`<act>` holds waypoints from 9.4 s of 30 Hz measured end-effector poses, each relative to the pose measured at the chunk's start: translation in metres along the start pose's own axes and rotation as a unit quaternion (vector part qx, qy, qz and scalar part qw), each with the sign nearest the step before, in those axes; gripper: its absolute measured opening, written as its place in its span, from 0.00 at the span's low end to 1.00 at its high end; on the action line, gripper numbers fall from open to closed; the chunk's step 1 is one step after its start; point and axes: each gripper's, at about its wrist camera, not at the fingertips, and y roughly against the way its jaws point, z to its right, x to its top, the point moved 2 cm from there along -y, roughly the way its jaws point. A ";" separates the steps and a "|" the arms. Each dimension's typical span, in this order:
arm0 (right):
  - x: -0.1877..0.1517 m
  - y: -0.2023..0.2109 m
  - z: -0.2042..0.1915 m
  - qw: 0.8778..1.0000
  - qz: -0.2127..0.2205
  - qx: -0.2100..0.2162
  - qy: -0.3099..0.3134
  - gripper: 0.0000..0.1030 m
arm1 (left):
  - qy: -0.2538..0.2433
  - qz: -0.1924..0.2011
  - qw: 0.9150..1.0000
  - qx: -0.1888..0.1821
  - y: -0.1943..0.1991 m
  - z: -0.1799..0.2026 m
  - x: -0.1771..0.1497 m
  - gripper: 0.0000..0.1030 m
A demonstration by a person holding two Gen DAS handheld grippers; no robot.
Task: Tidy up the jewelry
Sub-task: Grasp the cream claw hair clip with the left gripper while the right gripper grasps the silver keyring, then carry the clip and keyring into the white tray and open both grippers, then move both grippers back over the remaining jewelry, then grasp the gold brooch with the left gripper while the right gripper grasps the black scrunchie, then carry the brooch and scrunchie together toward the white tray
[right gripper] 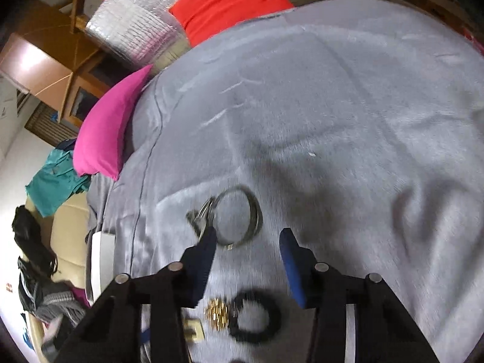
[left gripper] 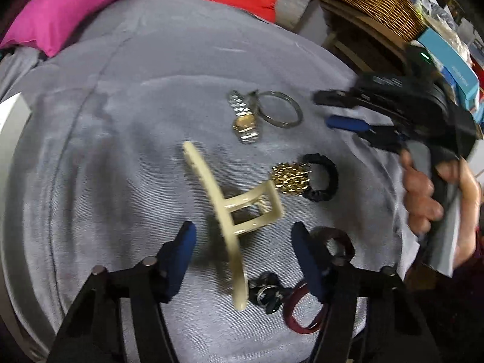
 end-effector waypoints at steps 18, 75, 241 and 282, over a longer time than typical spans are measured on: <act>0.011 -0.033 -0.018 0.994 0.004 -0.093 0.053 0.03 | 0.032 -0.030 0.998 -0.037 -0.025 -0.017 0.013 0.41; -0.072 -0.075 -0.290 0.979 -0.004 0.134 0.155 0.03 | 0.302 0.190 0.924 0.138 0.181 -0.271 -0.039 0.41; -0.034 0.030 0.008 0.999 0.013 -0.005 0.051 0.10 | -0.043 0.089 0.986 0.137 0.019 0.007 0.023 0.38; -0.071 0.003 -0.088 0.993 0.001 0.030 0.116 0.10 | 0.015 0.148 0.969 0.200 0.093 -0.060 0.002 0.38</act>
